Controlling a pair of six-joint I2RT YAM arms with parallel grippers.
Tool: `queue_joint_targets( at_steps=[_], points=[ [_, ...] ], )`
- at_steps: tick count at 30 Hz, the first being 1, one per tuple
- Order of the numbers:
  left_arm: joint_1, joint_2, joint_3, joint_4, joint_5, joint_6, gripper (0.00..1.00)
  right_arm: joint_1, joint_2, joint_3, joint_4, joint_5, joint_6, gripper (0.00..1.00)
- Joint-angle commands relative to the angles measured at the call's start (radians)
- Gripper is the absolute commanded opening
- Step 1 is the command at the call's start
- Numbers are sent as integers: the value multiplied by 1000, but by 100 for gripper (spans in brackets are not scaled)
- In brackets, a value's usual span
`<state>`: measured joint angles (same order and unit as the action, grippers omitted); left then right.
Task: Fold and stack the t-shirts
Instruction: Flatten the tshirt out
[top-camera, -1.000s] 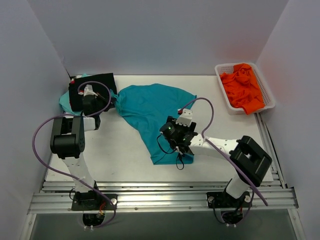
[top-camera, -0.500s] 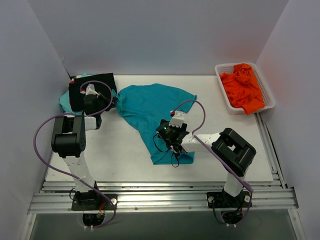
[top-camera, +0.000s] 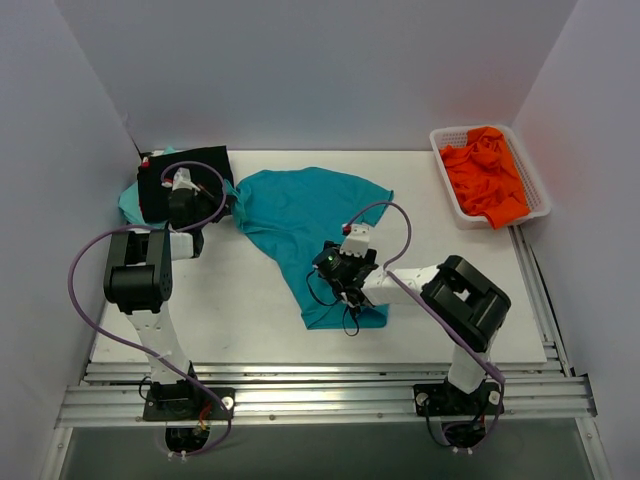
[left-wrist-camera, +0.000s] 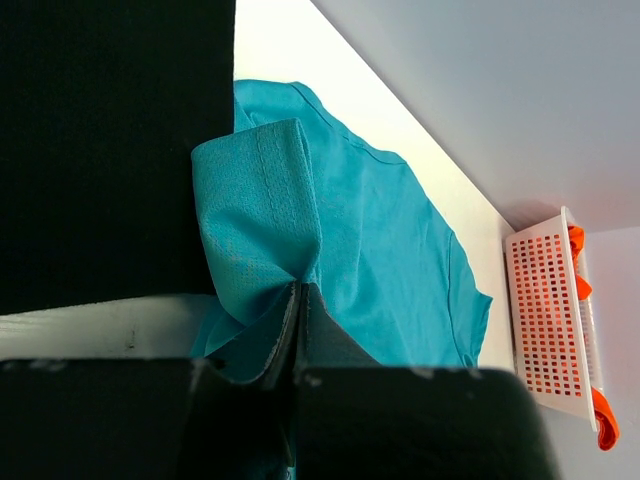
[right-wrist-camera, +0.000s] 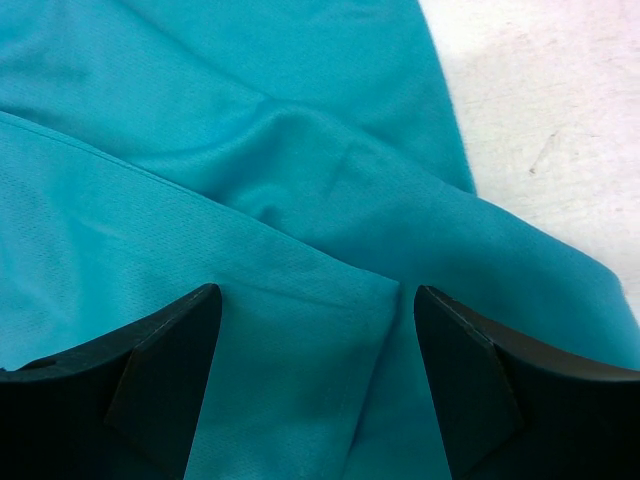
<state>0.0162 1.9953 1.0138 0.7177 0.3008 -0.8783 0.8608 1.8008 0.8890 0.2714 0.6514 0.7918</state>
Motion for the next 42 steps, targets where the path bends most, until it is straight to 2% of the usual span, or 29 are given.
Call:
queue_joint_targets(
  at_steps=[1, 10, 17, 27, 33, 38, 42],
  points=[
    [-5, 5, 40, 45, 14, 24, 2, 3, -67, -16, -57, 74, 17, 73],
    [-5, 3, 52, 26, 9, 35, 2, -11, -24, -15, -21, 67, 1, 73],
    [-39, 7, 63, 8, 0, 50, 2, -22, 2, -30, 20, 42, -8, 68],
    [-44, 17, 74, -6, -8, 62, 2, -55, 34, -45, 63, 1, -20, 66],
    [-48, 31, 86, -11, -8, 67, 2, -60, 40, -44, 72, -7, -23, 56],
    [-50, 40, 94, -14, -9, 70, 2, -60, 43, -38, 68, -9, -25, 32],
    [-50, 43, 100, -20, -9, 71, 2, -60, 40, -33, 54, -7, -25, 29]
  ],
)
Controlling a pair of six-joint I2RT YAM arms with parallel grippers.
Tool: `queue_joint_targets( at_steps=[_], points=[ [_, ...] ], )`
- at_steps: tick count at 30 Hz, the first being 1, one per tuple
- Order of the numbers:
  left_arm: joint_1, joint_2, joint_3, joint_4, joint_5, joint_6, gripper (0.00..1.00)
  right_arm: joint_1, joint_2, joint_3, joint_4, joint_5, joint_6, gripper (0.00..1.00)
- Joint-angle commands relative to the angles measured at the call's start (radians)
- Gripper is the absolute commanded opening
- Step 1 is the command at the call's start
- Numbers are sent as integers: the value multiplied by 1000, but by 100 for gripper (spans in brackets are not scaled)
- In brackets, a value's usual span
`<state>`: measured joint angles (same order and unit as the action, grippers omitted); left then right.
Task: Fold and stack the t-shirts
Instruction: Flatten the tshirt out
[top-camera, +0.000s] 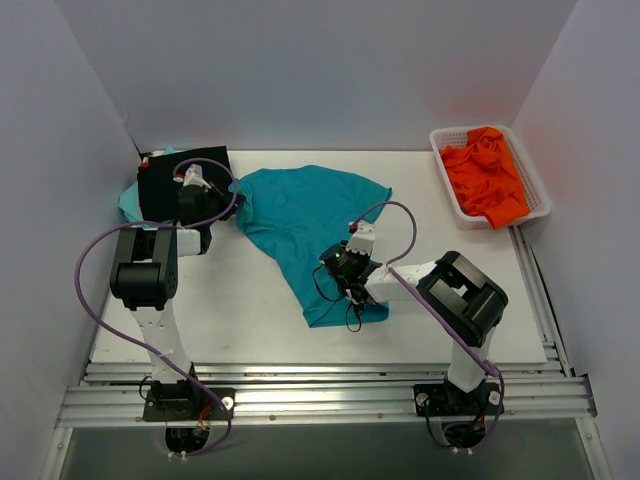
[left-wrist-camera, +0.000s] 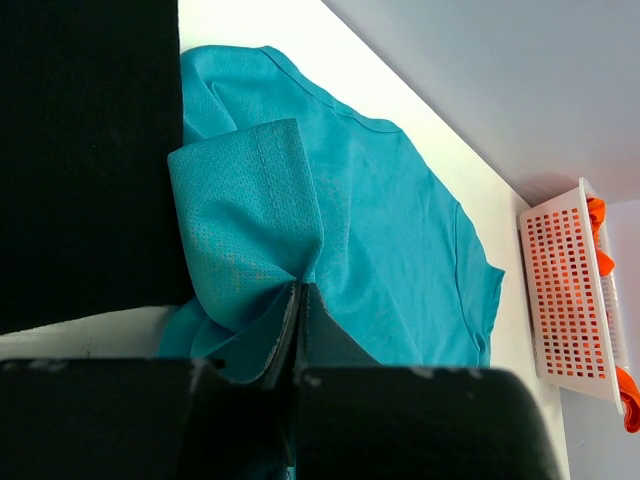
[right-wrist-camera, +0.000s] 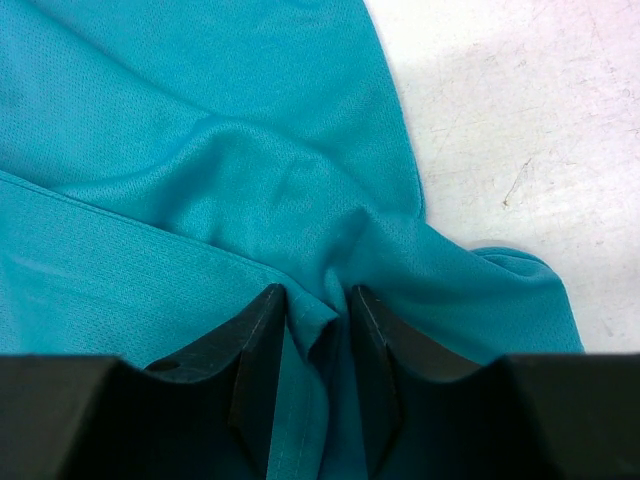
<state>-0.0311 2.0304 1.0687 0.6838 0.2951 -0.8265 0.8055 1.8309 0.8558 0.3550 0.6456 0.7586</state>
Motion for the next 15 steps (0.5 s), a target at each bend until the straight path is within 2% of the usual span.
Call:
queue_joint_targets(
  at_steps=[1, 15],
  points=[
    [-3, 10, 46, 14, -2, 20, 2, -5, 11, 2, -33, -1, 8, 28],
    [-10, 14, 53, 6, 3, 24, 2, -5, -58, 58, -148, 65, 8, 33]
  ],
)
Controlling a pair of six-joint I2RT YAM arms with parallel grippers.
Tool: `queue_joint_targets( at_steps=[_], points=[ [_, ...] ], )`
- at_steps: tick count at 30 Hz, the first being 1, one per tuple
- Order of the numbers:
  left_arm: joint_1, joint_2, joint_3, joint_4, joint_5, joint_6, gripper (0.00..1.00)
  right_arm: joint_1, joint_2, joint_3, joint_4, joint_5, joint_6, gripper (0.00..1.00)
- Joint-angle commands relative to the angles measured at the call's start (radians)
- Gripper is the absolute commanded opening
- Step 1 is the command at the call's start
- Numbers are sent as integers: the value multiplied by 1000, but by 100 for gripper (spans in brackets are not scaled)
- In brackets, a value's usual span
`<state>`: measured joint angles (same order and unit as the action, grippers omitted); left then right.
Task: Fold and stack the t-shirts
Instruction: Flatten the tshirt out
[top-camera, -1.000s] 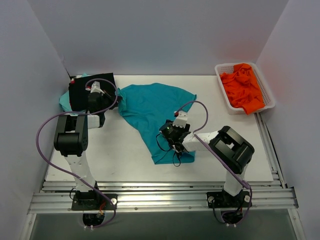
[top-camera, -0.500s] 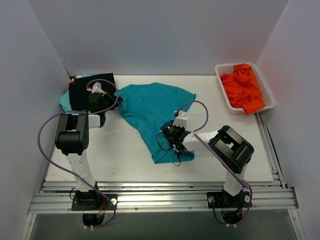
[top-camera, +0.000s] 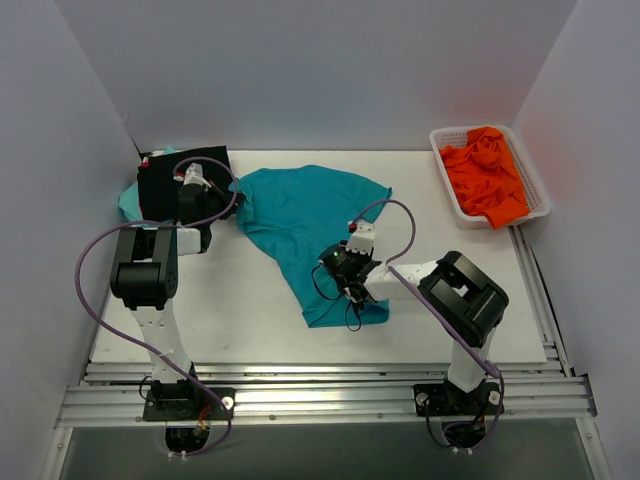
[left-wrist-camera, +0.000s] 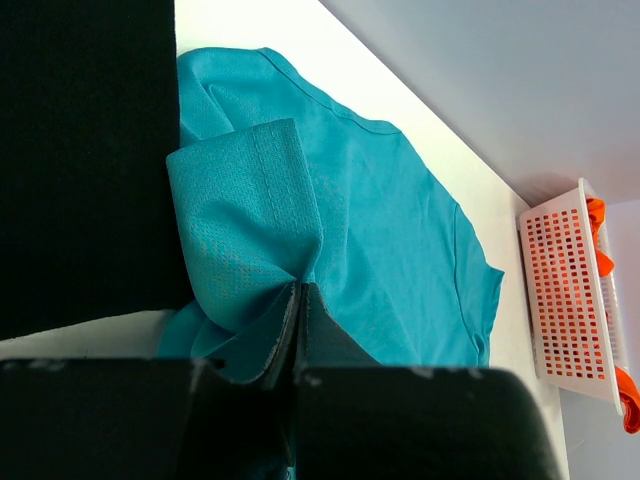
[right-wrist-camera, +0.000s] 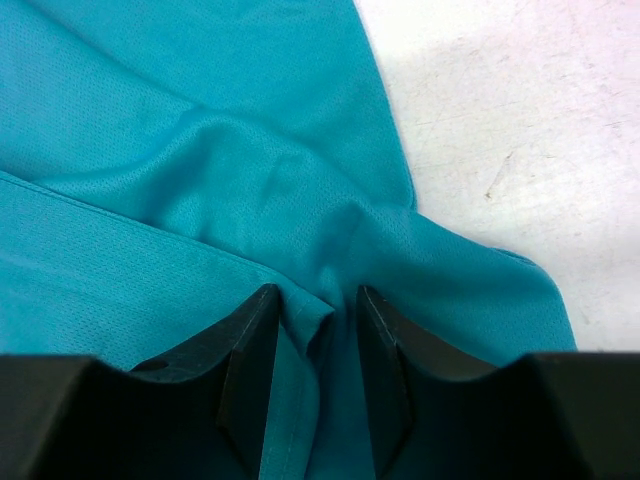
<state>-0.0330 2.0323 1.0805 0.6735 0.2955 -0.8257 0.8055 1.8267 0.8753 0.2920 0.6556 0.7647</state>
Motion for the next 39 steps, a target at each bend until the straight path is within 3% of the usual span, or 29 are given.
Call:
queue_joint_targets(
  at_steps=[1, 14, 17, 21, 28, 39],
  points=[
    [-8, 11, 41, 17, 2, 25, 2, -5, -55, 51, -89, 56, 2, 33],
    [-8, 11, 42, 14, 4, 25, 2, -5, -43, 64, -97, 52, -2, 26],
    [-7, 11, 42, 14, 7, 25, 2, -5, -34, 63, -94, 45, -2, 20],
    [-8, 9, 41, 14, 5, 26, 2, -5, -23, 67, -90, 36, 1, 0],
    [-8, 9, 41, 14, 5, 30, 2, -3, -24, 62, -86, 41, 2, 0],
    [-42, -66, 33, -25, -16, 42, 2, 3, -158, 80, -205, 113, 13, 3]
  ],
)
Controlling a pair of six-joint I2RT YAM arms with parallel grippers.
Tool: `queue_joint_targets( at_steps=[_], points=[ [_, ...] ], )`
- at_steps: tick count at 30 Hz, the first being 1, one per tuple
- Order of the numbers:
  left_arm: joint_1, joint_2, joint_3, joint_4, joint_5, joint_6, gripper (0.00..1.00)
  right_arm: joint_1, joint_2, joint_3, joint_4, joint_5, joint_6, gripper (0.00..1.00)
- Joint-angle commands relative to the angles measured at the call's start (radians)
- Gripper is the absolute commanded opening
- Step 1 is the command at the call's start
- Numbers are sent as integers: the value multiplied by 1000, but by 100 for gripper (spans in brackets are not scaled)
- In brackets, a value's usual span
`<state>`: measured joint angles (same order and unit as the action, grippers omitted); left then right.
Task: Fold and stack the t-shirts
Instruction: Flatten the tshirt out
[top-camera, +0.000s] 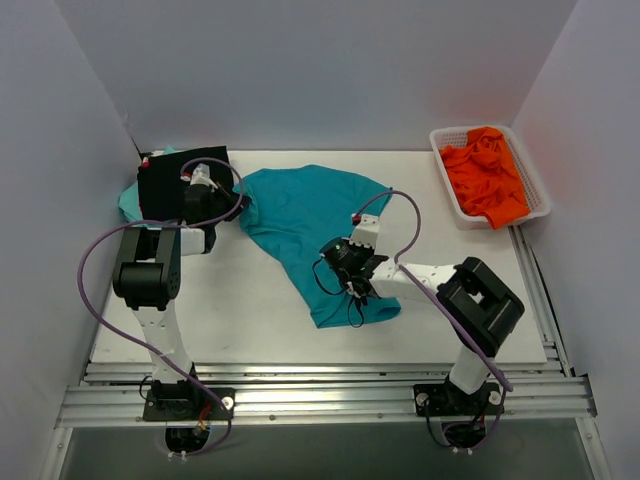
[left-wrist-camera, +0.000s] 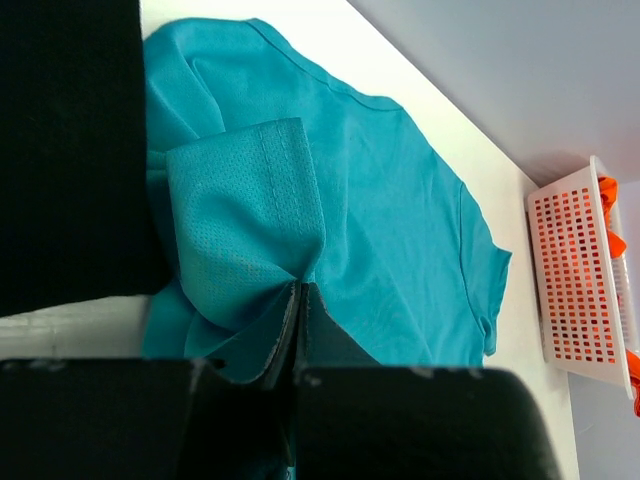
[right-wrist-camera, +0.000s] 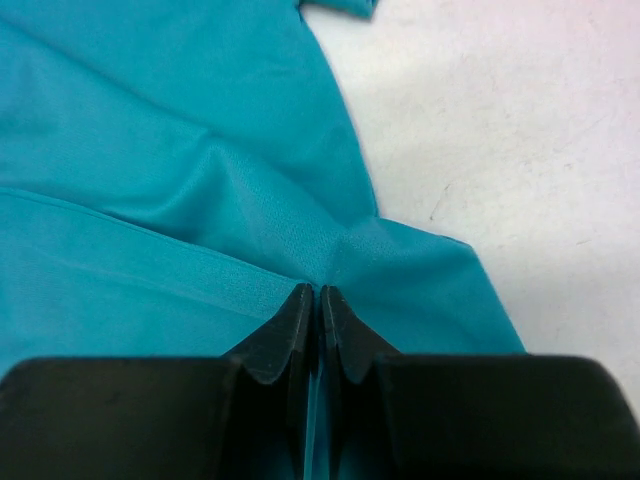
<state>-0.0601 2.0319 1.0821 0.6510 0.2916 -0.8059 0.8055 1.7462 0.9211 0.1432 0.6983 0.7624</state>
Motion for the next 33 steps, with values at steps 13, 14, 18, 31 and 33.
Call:
queue_joint_targets(
  at_steps=[13, 14, 18, 31, 33],
  points=[
    [-29, -151, -24, -28, -29, 39, 2, 4, -102, 2, -53, 52, 34, 13],
    [-27, -153, -25, -28, -29, 39, 2, 4, -102, -1, -51, 52, 32, 13],
    [-27, -159, -28, -30, -31, 40, 2, 3, -109, -13, -40, 50, 34, 9],
    [-79, -399, -57, -126, -107, 97, 2, 20, -382, 88, -112, 154, -60, 0],
    [-105, -526, -68, -189, -129, 128, 2, 41, -457, 123, -143, 193, -84, 0]
  ],
)
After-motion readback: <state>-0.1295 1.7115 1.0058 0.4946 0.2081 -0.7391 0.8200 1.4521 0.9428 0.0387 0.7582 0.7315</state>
